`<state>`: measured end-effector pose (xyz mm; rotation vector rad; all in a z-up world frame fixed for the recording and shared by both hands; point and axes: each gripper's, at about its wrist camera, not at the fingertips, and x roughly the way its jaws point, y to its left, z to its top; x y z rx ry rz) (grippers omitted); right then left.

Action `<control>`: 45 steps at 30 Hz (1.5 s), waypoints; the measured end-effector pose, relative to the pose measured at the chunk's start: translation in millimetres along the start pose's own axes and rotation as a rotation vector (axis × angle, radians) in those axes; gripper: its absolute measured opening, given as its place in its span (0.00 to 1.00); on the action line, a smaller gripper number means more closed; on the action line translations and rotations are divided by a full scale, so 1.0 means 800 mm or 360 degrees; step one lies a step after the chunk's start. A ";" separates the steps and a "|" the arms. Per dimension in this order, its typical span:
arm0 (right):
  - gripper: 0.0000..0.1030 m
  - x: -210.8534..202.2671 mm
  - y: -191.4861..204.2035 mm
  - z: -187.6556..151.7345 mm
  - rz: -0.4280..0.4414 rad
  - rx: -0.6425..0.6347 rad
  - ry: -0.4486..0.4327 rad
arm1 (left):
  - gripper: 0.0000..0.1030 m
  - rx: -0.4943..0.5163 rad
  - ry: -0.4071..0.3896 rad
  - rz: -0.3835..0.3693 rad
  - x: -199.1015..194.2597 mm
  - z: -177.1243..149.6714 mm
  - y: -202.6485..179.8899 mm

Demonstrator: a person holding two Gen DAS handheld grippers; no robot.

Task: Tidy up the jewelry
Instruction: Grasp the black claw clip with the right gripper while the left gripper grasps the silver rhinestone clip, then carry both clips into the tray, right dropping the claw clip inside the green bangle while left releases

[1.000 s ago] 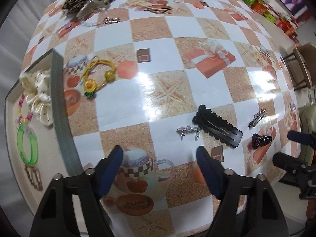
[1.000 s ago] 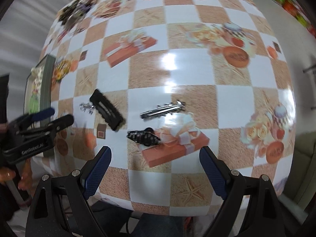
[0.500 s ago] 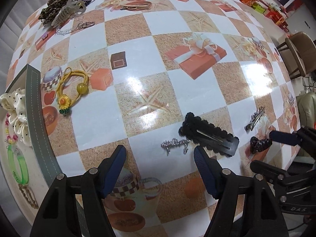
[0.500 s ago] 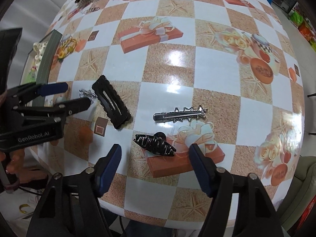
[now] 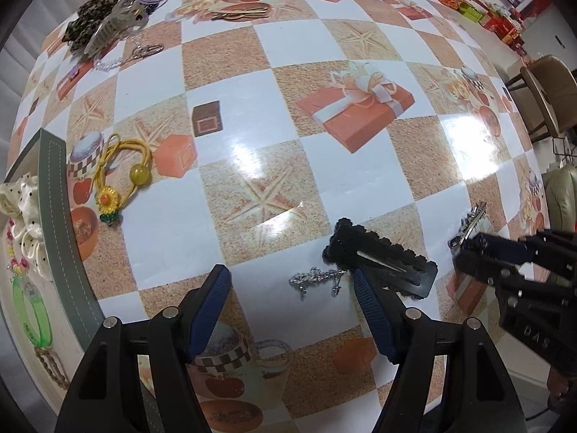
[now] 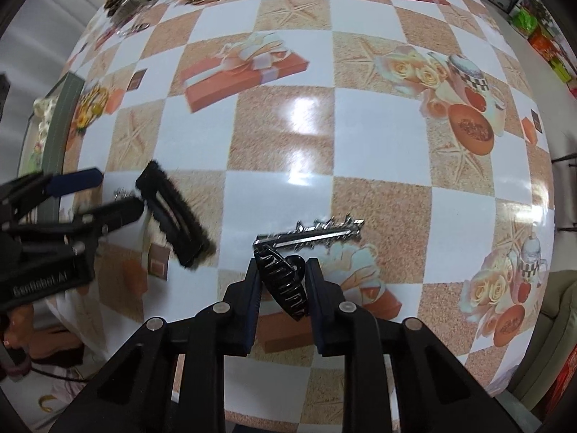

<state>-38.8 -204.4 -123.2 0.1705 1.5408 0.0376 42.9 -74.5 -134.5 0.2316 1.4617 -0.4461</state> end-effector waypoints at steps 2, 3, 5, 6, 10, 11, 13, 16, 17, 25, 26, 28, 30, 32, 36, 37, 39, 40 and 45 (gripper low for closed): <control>0.25 0.000 -0.002 0.004 0.0004 0.0014 -0.0004 | 0.68 0.0037 -0.0001 0.0018 0.002 0.000 -0.006; 0.25 0.000 -0.002 0.006 0.0007 0.0018 -0.0004 | 0.68 0.0063 -0.0002 0.0021 0.002 0.001 -0.009; 0.25 0.001 -0.002 0.007 0.0012 0.0024 -0.0004 | 0.59 0.0104 -0.0006 0.0027 0.003 0.002 -0.016; 0.25 -0.001 -0.004 0.004 0.0015 0.0026 -0.0005 | 0.58 0.0131 -0.0008 0.0035 0.002 0.001 -0.021; 0.25 0.000 -0.006 0.008 0.0016 0.0034 -0.0006 | 0.40 0.0203 -0.0012 0.0046 0.002 -0.002 -0.035; 0.25 -0.001 -0.007 0.007 0.0016 0.0036 -0.0005 | 0.38 0.0223 -0.0017 0.0052 0.004 -0.001 -0.041; 0.25 0.000 -0.005 0.008 0.0017 0.0040 -0.0006 | 0.33 0.0238 -0.0028 0.0031 0.004 -0.002 -0.046; 0.25 -0.002 -0.004 0.003 0.0022 0.0052 -0.0013 | 0.16 0.0213 -0.0024 -0.0017 0.002 -0.003 -0.048; 0.25 -0.003 -0.006 0.003 0.0028 0.0061 -0.0017 | 0.16 0.0189 -0.0025 -0.0032 0.003 -0.003 -0.048; 0.25 -0.022 -0.019 0.007 0.0120 0.0149 -0.0050 | 0.16 -0.0024 -0.0049 -0.0150 -0.008 -0.005 -0.027; 0.25 -0.025 -0.021 0.008 0.0131 0.0160 -0.0055 | 0.16 -0.0043 -0.0059 -0.0160 -0.011 -0.005 -0.025; 0.25 -0.031 -0.023 0.011 0.0146 0.0178 -0.0063 | 0.16 -0.0064 -0.0075 -0.0169 -0.018 -0.004 -0.019; 0.25 -0.038 -0.026 0.014 0.0162 0.0195 -0.0073 | 0.16 -0.0080 -0.0091 -0.0174 -0.028 -0.010 -0.012; 0.25 -0.044 -0.024 0.012 0.0171 0.0201 -0.0083 | 0.16 -0.0099 -0.0106 -0.0176 -0.038 -0.014 -0.003; 0.25 -0.056 -0.015 0.012 0.0182 0.0192 -0.0102 | 0.16 -0.0155 -0.0142 -0.0170 -0.055 -0.021 0.011; 0.25 -0.058 -0.014 0.013 0.0186 0.0187 -0.0106 | 0.16 -0.0177 -0.0153 -0.0167 -0.061 -0.024 0.015; 0.25 -0.063 -0.009 0.014 0.0193 0.0177 -0.0112 | 0.16 -0.0213 -0.0174 -0.0161 -0.070 -0.029 0.025; 0.25 -0.062 -0.003 0.018 0.0195 0.0173 -0.0114 | 0.16 -0.0226 -0.0183 -0.0158 -0.074 -0.032 0.030; 0.25 -0.072 0.022 0.027 0.0215 0.0121 -0.0128 | 0.16 -0.0311 -0.0238 -0.0141 -0.096 -0.049 0.058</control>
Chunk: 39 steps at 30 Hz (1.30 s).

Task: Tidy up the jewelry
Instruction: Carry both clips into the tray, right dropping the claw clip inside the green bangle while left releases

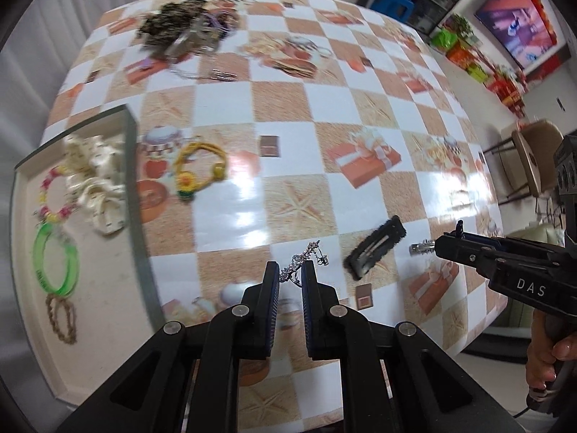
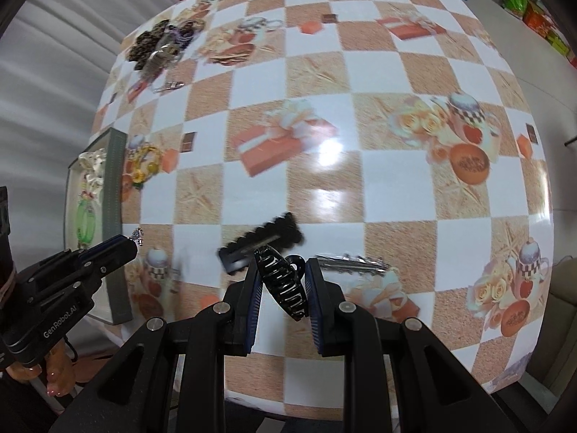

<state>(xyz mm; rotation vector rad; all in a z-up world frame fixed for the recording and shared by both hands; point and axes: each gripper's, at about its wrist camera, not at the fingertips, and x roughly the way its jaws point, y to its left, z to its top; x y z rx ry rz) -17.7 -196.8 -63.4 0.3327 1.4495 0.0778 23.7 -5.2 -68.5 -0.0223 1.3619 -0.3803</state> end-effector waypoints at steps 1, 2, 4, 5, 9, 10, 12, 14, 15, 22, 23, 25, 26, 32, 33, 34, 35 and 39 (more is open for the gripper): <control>0.25 0.000 0.007 0.002 0.0005 -0.0016 -0.0002 | 0.16 -0.0016 -0.0011 0.0004 -0.004 -0.002 0.006; 0.25 -0.001 0.016 0.004 0.0011 -0.0038 -0.0004 | 0.16 -0.0034 -0.0022 0.0011 -0.009 -0.004 0.012; 0.25 0.000 0.033 0.007 0.0021 -0.0079 -0.0007 | 0.16 -0.0072 -0.0044 0.0022 -0.017 -0.009 0.025; 0.25 0.000 0.043 0.008 0.0028 -0.0103 -0.0009 | 0.16 -0.0095 -0.0054 0.0030 -0.021 -0.012 0.032; 0.25 0.001 0.081 0.014 0.0060 -0.0197 -0.0008 | 0.16 -0.0184 -0.0086 0.0057 -0.036 -0.028 0.063; 0.25 0.003 0.094 0.015 0.0070 -0.0227 -0.0006 | 0.16 -0.0213 -0.0092 0.0066 -0.040 -0.033 0.073; 0.25 0.006 0.114 0.017 0.0085 -0.0274 -0.0001 | 0.17 -0.0260 -0.0099 0.0083 -0.046 -0.042 0.090; 0.25 0.010 0.138 0.017 0.0103 -0.0331 0.0007 | 0.16 -0.0310 -0.0106 0.0101 -0.052 -0.053 0.109; 0.25 0.013 0.150 0.017 0.0112 -0.0359 0.0012 | 0.16 -0.0336 -0.0108 0.0111 -0.054 -0.059 0.118; 0.25 0.038 0.231 0.013 0.0181 -0.0532 0.0068 | 0.16 -0.0519 -0.0120 0.0196 -0.065 -0.096 0.178; 0.25 0.042 0.244 0.013 0.0191 -0.0560 0.0077 | 0.16 -0.0547 -0.0121 0.0211 -0.066 -0.101 0.187; 0.25 0.051 0.270 0.012 0.0207 -0.0618 0.0096 | 0.16 -0.0600 -0.0122 0.0236 -0.067 -0.111 0.203; 0.25 0.055 0.279 0.012 0.0212 -0.0639 0.0104 | 0.16 -0.0628 -0.0121 0.0252 -0.067 -0.116 0.212; 0.25 0.084 0.342 0.016 0.0263 -0.0731 0.0161 | 0.16 -0.0789 -0.0085 0.0328 -0.061 -0.140 0.254; 0.25 0.090 0.354 0.018 0.0271 -0.0751 0.0166 | 0.16 -0.0809 -0.0080 0.0339 -0.058 -0.143 0.259; 0.25 0.094 0.363 0.019 0.0275 -0.0768 0.0169 | 0.16 -0.0823 -0.0076 0.0347 -0.055 -0.146 0.263; 0.25 0.099 0.374 0.021 0.0277 -0.0793 0.0170 | 0.16 -0.0834 -0.0070 0.0358 -0.052 -0.148 0.266; 0.25 0.123 0.411 0.027 0.0277 -0.0868 0.0178 | 0.16 -0.0862 -0.0059 0.0397 -0.041 -0.157 0.277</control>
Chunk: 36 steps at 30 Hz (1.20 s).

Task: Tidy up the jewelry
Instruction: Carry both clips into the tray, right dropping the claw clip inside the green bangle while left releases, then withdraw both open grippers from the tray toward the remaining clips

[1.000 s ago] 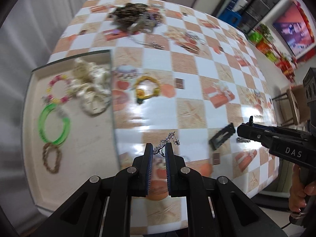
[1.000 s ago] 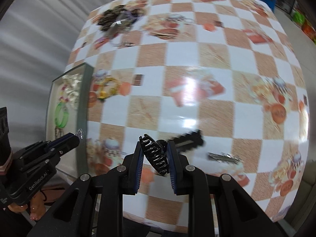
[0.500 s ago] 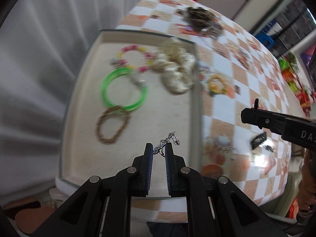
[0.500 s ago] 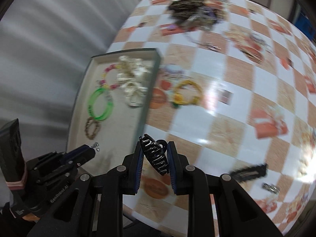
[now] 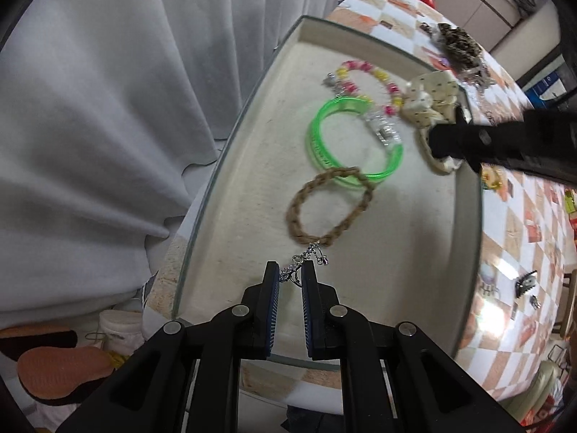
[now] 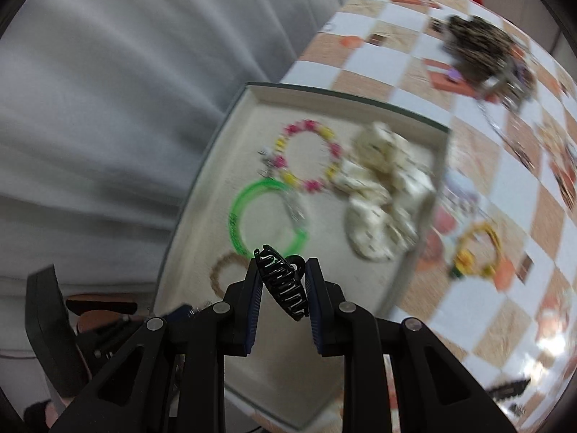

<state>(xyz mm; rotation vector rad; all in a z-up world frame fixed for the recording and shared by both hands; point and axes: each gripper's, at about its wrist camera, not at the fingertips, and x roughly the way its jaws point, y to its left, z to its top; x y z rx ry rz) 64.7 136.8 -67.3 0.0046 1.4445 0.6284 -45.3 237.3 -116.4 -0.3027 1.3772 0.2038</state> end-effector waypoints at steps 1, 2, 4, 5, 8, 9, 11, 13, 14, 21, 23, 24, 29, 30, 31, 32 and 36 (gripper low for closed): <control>0.25 0.006 0.004 0.005 -0.0001 -0.0010 0.0004 | 0.16 -0.0003 0.0000 0.0004 0.002 0.000 0.002; 0.25 0.013 0.008 0.010 -0.0002 -0.0018 0.0011 | 0.16 -0.0009 -0.0014 -0.0009 0.005 0.000 0.003; 0.25 0.027 0.014 0.018 -0.0006 -0.0030 0.0027 | 0.16 -0.0013 -0.0015 0.0004 0.010 -0.002 0.006; 0.25 0.033 0.015 0.021 -0.0009 -0.0033 0.0034 | 0.16 -0.0011 -0.0014 0.0010 0.013 -0.002 0.007; 0.25 0.051 0.019 0.027 -0.0026 -0.0043 0.0061 | 0.16 0.0001 -0.0016 0.0028 0.020 -0.004 0.007; 0.25 0.056 0.021 0.026 -0.0033 -0.0047 0.0068 | 0.16 0.0005 -0.0020 0.0035 0.022 -0.003 0.004; 0.25 0.066 0.022 0.028 -0.0047 -0.0055 0.0084 | 0.16 0.0022 -0.0039 0.0063 0.023 -0.004 0.002; 0.25 0.074 0.023 0.029 -0.0062 -0.0062 0.0101 | 0.17 0.0040 -0.0040 0.0082 0.025 -0.004 -0.002; 0.25 0.077 0.024 0.029 -0.0068 -0.0064 0.0109 | 0.17 0.0044 -0.0038 0.0091 0.026 -0.003 -0.003; 0.33 0.088 0.030 0.035 -0.0058 -0.0065 0.0136 | 0.17 0.0081 -0.0027 0.0137 0.026 -0.002 -0.008; 0.43 0.089 0.032 0.038 -0.0041 -0.0050 0.0136 | 0.17 0.0074 -0.0019 0.0147 0.027 0.000 -0.008; 0.47 0.086 0.031 0.039 -0.0020 -0.0039 0.0129 | 0.17 0.0071 -0.0018 0.0155 0.026 0.000 -0.008; 0.60 0.064 0.027 0.042 0.0064 -0.0005 0.0078 | 0.53 0.0078 -0.0018 0.0183 0.021 0.001 -0.013; 0.61 0.055 0.023 0.039 0.0073 0.0004 0.0065 | 0.88 0.0073 -0.0031 0.0198 0.018 0.001 -0.013; 0.63 0.048 0.021 0.039 0.0085 0.0021 0.0045 | 0.91 0.0068 -0.0056 0.0177 0.014 0.000 -0.014; 0.64 0.042 0.019 0.038 0.0094 0.0034 0.0033 | 0.91 0.0071 -0.0089 0.0179 0.007 0.000 -0.016; 0.66 0.010 0.003 0.029 0.0112 0.0104 -0.0030 | 0.91 0.0107 -0.0080 0.0202 0.000 0.002 -0.025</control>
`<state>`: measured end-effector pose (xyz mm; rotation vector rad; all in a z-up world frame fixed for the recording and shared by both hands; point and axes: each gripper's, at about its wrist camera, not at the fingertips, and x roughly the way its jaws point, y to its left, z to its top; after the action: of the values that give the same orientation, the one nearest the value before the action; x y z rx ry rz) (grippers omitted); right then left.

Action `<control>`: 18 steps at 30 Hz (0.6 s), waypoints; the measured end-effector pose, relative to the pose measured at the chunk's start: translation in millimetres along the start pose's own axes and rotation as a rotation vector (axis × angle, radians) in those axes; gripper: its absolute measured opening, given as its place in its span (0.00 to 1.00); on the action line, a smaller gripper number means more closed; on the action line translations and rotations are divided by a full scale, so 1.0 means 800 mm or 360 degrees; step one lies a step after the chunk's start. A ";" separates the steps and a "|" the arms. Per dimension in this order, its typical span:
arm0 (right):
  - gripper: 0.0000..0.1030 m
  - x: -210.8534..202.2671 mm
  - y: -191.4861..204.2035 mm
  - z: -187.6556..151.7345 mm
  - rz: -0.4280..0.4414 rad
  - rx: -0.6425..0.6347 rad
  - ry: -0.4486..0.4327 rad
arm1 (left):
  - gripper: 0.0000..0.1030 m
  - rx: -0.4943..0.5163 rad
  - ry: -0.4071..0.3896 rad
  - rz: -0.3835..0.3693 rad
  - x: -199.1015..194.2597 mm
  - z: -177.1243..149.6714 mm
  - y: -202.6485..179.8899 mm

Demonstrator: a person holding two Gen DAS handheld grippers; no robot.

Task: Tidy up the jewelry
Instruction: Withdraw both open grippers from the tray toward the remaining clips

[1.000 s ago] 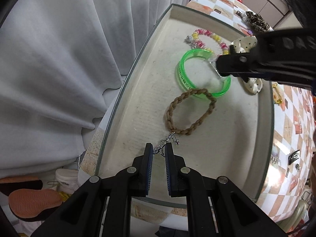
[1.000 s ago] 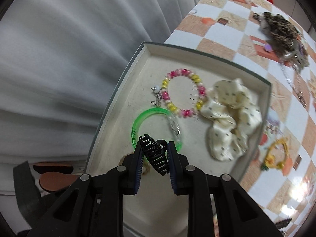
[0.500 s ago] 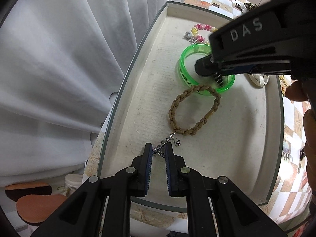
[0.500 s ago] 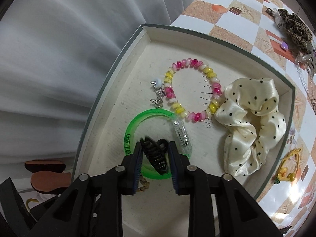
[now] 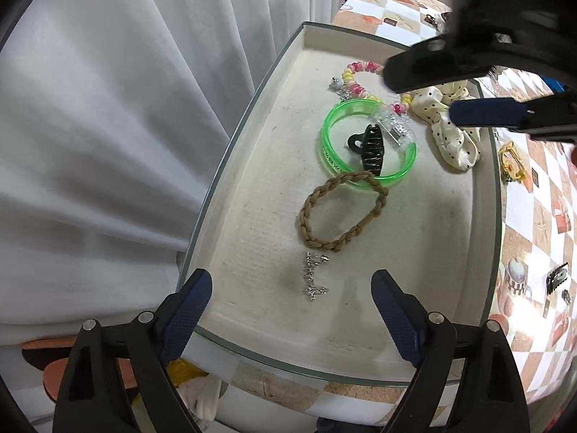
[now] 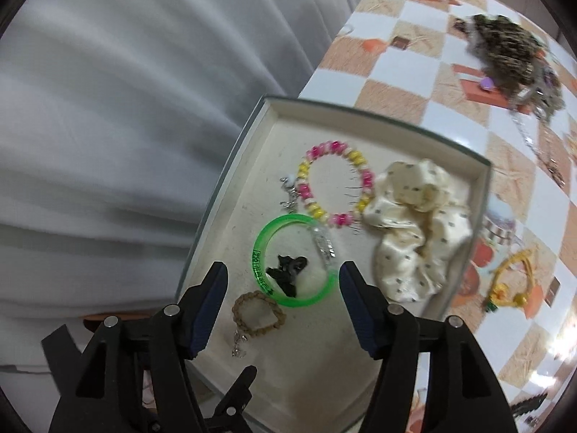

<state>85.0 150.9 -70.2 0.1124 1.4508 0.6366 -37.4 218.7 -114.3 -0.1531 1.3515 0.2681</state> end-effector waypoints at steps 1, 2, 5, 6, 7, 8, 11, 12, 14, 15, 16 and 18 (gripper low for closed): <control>0.66 -0.005 -0.003 -0.004 0.0000 0.0017 -0.0009 | 0.91 0.0003 0.0007 -0.0001 -0.001 0.001 -0.002; 0.66 -0.012 -0.008 -0.006 0.0000 0.0039 -0.0020 | 0.91 0.0006 0.0008 0.0001 -0.002 0.003 -0.004; 0.67 -0.036 -0.030 -0.018 -0.0005 0.0097 -0.0051 | 0.91 0.0039 -0.0003 0.0008 -0.006 0.004 -0.009; 0.76 -0.041 -0.039 -0.020 -0.0013 0.0118 -0.0062 | 0.91 0.0055 -0.0008 0.0011 -0.008 0.004 -0.011; 0.80 -0.043 -0.047 -0.019 -0.0019 0.0137 -0.0072 | 0.91 0.0071 -0.0012 0.0011 -0.011 0.005 -0.015; 0.80 -0.052 -0.049 -0.032 -0.0021 0.0162 -0.0089 | 0.91 0.0092 -0.0016 0.0009 -0.013 0.007 -0.020; 0.80 -0.070 -0.071 -0.039 -0.0049 0.0235 -0.0116 | 0.91 0.0148 -0.0026 -0.0002 -0.022 0.015 -0.037; 0.80 -0.079 -0.082 -0.046 -0.0064 0.0261 -0.0124 | 0.91 0.0168 -0.0029 -0.0009 -0.025 0.017 -0.043; 0.80 -0.098 -0.104 -0.059 -0.0093 0.0313 -0.0140 | 0.91 0.0215 -0.0037 -0.0023 -0.030 0.019 -0.059; 0.80 -0.106 -0.117 -0.067 -0.0112 0.0341 -0.0149 | 0.91 0.0236 -0.0041 -0.0032 -0.033 0.020 -0.067; 0.80 -0.114 -0.125 -0.074 -0.0126 0.0356 -0.0151 | 0.91 0.0260 -0.0046 -0.0042 -0.038 0.022 -0.076; 0.80 -0.127 -0.149 -0.092 -0.0172 0.0404 -0.0159 | 0.91 0.0324 -0.0062 -0.0061 -0.044 0.027 -0.096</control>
<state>57.2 -17.9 -44.0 0.2589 1.4257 0.3523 -2.5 147.1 -78.6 -0.0033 1.3275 0.1001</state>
